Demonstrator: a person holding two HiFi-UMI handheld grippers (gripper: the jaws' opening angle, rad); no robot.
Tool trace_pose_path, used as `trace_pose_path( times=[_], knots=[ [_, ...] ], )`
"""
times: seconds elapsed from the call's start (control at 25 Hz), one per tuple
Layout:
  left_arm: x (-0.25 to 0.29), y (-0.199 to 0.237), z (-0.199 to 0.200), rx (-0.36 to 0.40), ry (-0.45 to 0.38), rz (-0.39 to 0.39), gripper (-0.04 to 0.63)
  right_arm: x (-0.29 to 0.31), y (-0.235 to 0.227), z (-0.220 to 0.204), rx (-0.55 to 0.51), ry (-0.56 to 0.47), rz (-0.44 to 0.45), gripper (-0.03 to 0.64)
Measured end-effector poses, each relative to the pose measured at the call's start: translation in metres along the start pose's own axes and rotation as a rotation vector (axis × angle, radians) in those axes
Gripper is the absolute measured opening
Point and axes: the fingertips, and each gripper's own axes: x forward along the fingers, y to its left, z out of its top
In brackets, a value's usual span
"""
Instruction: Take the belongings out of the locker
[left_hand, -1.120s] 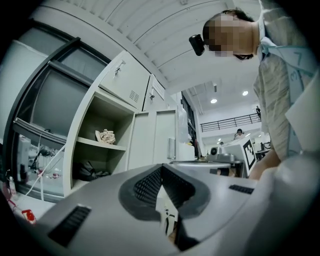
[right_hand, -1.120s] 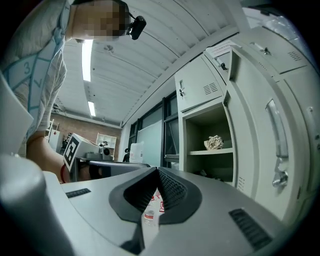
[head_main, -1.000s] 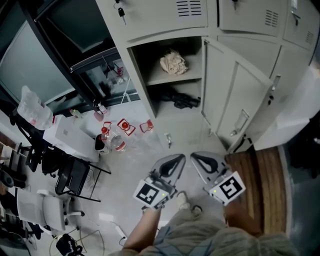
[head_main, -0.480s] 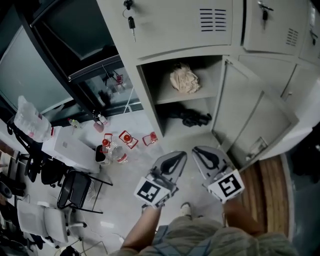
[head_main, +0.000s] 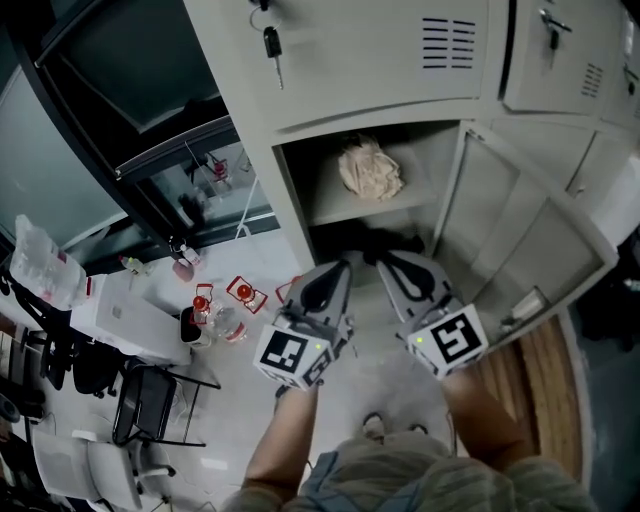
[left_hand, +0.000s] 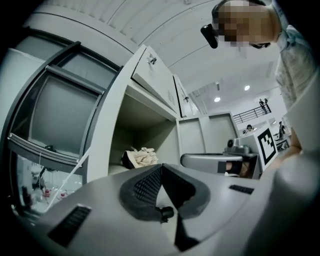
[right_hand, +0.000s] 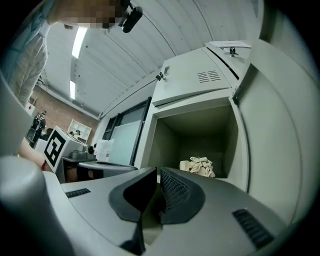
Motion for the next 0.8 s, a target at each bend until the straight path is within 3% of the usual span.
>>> trace_pose_path(
  times=[0.24,0.4,0.8],
  knots=[
    [0.008,0.014,0.003,-0.038,0.001,0.03,0.005,0.024,-0.027,0.013,0.018,-0.014,-0.083,0.009],
    [0.013,0.013,-0.002,-0.042,0.018,0.027,0.005,0.036,-0.042,0.022,0.042,-0.037,-0.119,0.06],
    [0.02,0.014,-0.009,-0.063,0.029,0.033,0.005,0.07,-0.067,0.017,0.053,0.015,-0.205,0.309]
  ],
)
